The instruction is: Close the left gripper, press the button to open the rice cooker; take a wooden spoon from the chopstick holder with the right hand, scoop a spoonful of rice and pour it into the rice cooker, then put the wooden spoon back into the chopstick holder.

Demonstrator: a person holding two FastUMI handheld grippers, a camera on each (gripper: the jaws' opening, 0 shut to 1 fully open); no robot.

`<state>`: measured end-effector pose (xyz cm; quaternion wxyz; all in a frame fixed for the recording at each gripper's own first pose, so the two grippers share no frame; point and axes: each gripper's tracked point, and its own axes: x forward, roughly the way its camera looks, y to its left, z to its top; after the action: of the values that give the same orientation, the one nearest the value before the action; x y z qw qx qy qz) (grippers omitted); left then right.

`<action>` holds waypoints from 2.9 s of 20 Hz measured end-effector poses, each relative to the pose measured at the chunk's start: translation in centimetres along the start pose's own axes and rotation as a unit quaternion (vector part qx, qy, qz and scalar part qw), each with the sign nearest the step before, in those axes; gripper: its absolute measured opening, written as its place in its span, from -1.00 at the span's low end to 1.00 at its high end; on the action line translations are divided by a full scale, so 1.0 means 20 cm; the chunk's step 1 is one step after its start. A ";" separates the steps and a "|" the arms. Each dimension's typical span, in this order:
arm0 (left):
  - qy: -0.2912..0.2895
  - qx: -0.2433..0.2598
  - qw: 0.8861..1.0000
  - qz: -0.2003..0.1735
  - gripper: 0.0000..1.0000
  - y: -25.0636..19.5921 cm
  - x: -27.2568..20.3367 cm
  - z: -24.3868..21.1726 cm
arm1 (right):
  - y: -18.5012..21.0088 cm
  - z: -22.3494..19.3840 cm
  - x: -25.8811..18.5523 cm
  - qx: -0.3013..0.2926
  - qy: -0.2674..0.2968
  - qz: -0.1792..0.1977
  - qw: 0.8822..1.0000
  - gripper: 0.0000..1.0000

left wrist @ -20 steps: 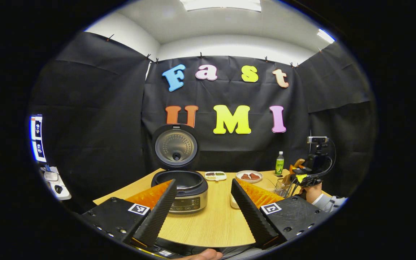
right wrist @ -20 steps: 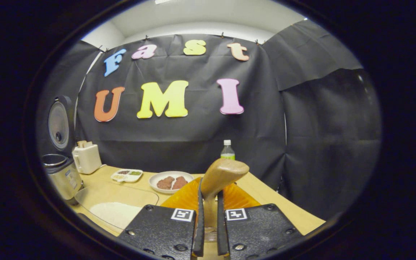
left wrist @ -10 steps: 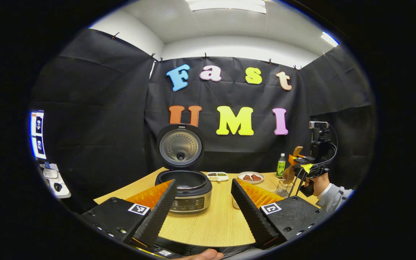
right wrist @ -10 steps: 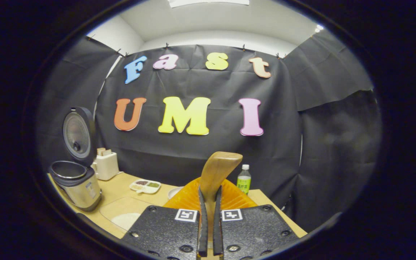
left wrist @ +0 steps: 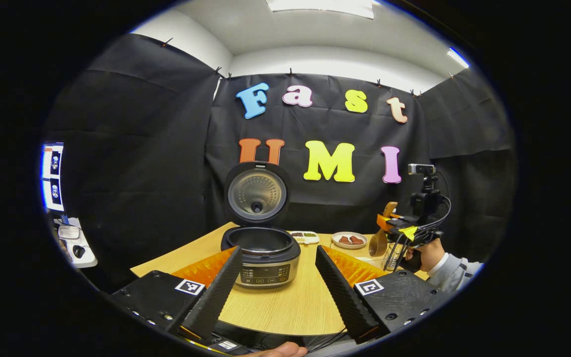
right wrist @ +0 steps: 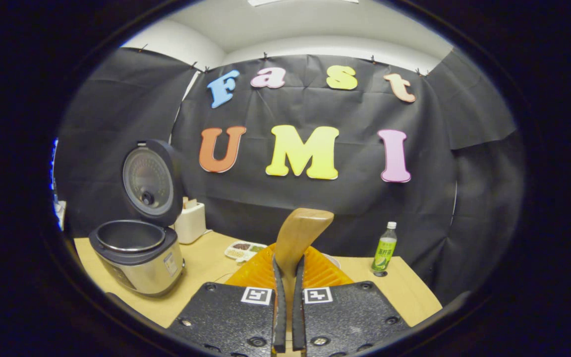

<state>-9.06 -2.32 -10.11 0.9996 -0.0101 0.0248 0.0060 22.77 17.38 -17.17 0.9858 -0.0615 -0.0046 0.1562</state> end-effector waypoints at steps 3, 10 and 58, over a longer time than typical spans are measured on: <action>0.002 0.005 1.000 0.006 0.90 0.05 0.00 -0.01 | -0.01 -0.18 0.08 0.012 0.036 -0.011 0.999 -0.80; 0.002 0.026 1.000 -0.005 0.92 0.02 0.02 0.01 | -0.03 -0.33 0.29 -0.006 0.041 -0.027 0.999 -0.79; 0.029 0.047 0.998 -0.001 0.91 0.08 0.02 -0.11 | -0.37 -0.05 0.02 0.745 -0.052 0.132 0.652 -0.81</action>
<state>-8.78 -0.82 -12.43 0.9978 0.0365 0.0545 0.0031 25.50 10.32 -17.22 0.6673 0.7021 0.0698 0.2385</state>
